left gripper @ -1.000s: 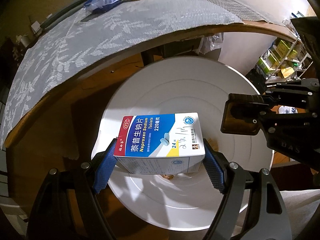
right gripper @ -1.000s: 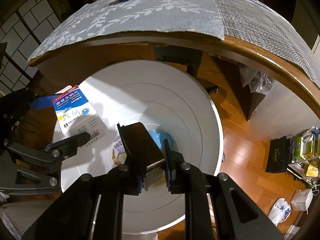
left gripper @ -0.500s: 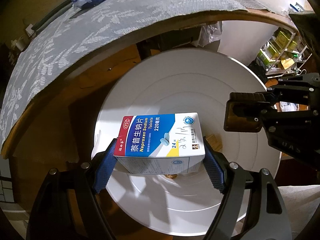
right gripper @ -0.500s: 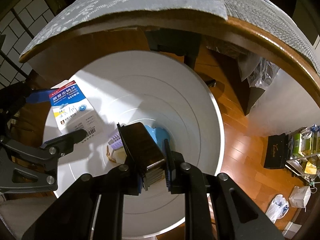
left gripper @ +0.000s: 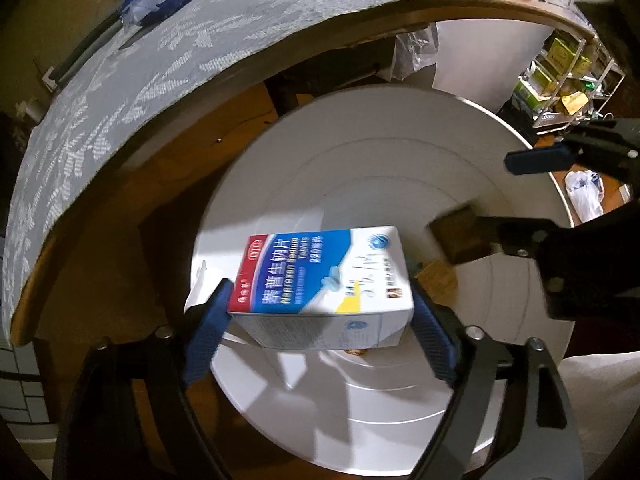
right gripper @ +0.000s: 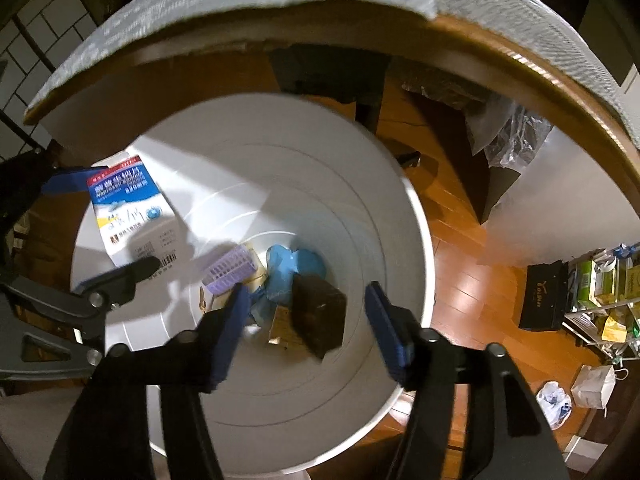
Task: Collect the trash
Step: 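Open the right tool over the bin while the left tool releases the Naproxen box, then move both tools back to the table toward the tissue packet and curler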
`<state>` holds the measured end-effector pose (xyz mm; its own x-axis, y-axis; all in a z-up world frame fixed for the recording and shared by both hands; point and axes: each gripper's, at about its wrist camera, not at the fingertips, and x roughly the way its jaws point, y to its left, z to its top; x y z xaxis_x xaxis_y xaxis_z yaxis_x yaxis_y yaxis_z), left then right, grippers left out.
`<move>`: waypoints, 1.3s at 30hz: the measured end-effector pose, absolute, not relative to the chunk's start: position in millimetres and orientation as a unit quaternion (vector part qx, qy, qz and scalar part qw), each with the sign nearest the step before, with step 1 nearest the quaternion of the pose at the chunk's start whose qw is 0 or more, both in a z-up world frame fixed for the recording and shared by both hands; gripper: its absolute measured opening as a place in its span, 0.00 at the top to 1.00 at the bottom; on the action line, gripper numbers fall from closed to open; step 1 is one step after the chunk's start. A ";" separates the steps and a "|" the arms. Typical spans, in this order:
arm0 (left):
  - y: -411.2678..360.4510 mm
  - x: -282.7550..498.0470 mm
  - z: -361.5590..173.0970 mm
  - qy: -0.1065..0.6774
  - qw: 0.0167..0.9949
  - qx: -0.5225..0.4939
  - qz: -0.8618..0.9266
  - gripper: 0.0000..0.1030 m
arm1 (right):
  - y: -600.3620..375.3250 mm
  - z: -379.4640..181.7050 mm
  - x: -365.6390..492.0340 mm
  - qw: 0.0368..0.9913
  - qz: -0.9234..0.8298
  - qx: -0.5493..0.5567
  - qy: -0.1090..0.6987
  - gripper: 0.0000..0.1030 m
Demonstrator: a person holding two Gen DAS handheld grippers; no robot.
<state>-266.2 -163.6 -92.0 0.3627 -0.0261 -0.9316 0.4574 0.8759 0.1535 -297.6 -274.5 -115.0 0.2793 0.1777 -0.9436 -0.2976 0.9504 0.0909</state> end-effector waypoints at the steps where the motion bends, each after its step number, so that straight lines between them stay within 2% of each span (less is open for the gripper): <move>1: -162.7 -266.6 -90.3 0.542 0.803 0.196 -0.152 0.12 | -276.1 -112.6 -298.0 0.800 0.147 -0.050 0.580 0.36; 6: -154.0 -272.8 -69.0 0.523 0.818 0.176 -0.163 0.12 | -285.1 -86.4 -303.7 0.821 0.155 -0.041 0.548 0.26; 11: -137.2 -288.0 -10.5 0.455 0.859 0.139 -0.191 0.12 | -288.6 -37.2 -315.9 0.866 0.165 -0.069 0.467 0.07; 12: -132.4 -289.5 3.6 0.437 0.868 0.125 -0.199 0.09 | -288.9 -23.4 -317.1 0.877 0.168 -0.077 0.443 0.05; 13: -126.2 -290.0 19.5 0.416 0.880 0.110 -0.202 0.01 | -289.1 -13.5 -316.1 0.885 0.170 -0.079 0.426 0.04; 18: -104.6 -261.2 63.4 0.354 0.914 0.064 -0.188 0.01 | -289.6 12.5 -292.0 0.905 0.177 -0.067 0.381 0.04; 25: -83.1 -186.5 65.5 0.364 0.915 0.053 -0.169 0.01 | -255.7 15.6 -233.6 0.909 0.160 -0.139 0.358 0.04; 29: -84.9 -150.4 51.1 0.389 0.900 0.061 -0.189 0.01 | -247.3 12.6 -206.3 0.903 0.190 -0.125 0.365 0.05; 30: -87.4 -141.8 45.6 0.394 0.896 0.069 -0.193 0.01 | -244.1 11.6 -198.3 0.901 0.195 -0.122 0.367 0.06; 32: -92.5 -126.7 35.5 0.404 0.889 0.082 -0.199 0.01 | -238.9 6.1 -186.2 0.895 0.202 -0.121 0.378 0.19; 35: -93.8 -107.9 23.3 0.414 0.882 0.083 -0.210 0.01 | -229.6 -4.2 -167.1 0.886 0.208 -0.119 0.398 0.30; 39: -91.4 -90.9 19.4 0.418 0.878 0.082 -0.218 0.02 | -227.9 -9.1 -147.6 0.883 0.203 -0.113 0.407 0.30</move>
<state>-90.9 -91.4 19.4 0.5552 -0.3132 -0.7705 0.4508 0.8918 -0.0377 -147.6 -227.9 -9.1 0.5857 0.2665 -0.7654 -0.4510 0.8918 -0.0347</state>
